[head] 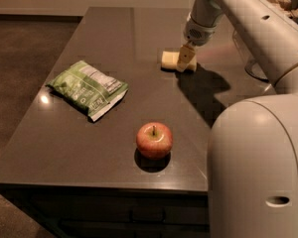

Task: Move sponge near green jalapeno chip bag

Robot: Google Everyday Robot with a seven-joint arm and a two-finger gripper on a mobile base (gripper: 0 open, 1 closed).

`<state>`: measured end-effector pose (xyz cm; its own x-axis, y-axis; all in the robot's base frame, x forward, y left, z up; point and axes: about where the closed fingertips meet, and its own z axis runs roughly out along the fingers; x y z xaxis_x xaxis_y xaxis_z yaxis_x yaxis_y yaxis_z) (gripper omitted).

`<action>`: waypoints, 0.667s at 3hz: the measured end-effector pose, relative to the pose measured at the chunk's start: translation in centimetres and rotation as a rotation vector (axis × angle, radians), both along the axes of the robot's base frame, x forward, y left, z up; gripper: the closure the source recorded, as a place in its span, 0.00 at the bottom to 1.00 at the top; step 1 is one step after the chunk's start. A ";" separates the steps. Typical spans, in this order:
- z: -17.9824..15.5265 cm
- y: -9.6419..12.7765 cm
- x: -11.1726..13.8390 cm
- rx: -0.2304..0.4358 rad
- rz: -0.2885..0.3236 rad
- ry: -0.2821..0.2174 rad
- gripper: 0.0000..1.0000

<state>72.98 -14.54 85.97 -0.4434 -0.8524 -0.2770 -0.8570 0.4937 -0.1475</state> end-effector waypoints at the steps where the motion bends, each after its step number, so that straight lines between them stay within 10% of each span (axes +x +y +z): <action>1: 0.9 1.5 -0.7 0.016 0.036 -0.016 0.66; 2: 2.2 4.2 -2.5 0.046 0.104 -0.034 0.88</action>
Offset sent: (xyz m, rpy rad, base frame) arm -0.0633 0.0830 0.0470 0.0923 -0.0678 0.2049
